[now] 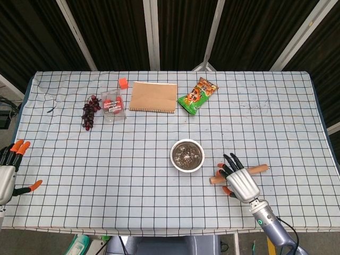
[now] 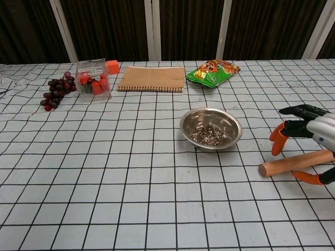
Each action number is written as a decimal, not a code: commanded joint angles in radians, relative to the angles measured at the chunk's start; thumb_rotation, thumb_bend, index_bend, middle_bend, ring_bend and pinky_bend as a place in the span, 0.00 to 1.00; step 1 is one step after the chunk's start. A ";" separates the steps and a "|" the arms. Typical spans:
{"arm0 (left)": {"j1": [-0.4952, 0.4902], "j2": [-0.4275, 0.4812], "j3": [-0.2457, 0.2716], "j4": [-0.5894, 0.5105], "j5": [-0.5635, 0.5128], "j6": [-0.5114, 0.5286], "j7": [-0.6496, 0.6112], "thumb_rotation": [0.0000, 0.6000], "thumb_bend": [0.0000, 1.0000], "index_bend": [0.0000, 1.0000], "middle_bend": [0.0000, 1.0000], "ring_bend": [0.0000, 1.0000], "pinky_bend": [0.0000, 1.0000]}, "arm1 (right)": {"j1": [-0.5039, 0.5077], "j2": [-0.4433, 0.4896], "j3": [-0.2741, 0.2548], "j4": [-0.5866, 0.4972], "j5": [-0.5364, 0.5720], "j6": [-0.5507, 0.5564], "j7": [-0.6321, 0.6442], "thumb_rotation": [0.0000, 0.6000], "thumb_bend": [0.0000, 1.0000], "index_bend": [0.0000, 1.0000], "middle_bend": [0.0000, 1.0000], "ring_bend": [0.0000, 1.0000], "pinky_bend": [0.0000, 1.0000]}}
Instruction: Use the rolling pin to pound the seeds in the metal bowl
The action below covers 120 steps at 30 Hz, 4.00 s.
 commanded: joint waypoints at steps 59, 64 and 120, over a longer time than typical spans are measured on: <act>-0.001 0.004 -0.003 -0.010 -0.017 -0.009 -0.003 1.00 0.07 0.00 0.00 0.00 0.00 | 0.065 -0.086 -0.041 0.140 0.039 0.004 0.033 1.00 0.38 0.79 0.58 0.41 0.00; -0.001 0.004 -0.003 -0.011 -0.018 -0.009 -0.004 1.00 0.07 0.00 0.00 0.00 0.00 | 0.064 -0.082 -0.042 0.137 0.040 0.009 0.035 1.00 0.39 0.80 0.59 0.42 0.00; -0.001 0.004 -0.005 -0.013 -0.022 -0.010 -0.008 1.00 0.07 0.00 0.00 0.00 0.00 | 0.070 0.111 0.362 -0.435 0.456 0.150 0.342 1.00 0.40 0.88 0.65 0.48 0.00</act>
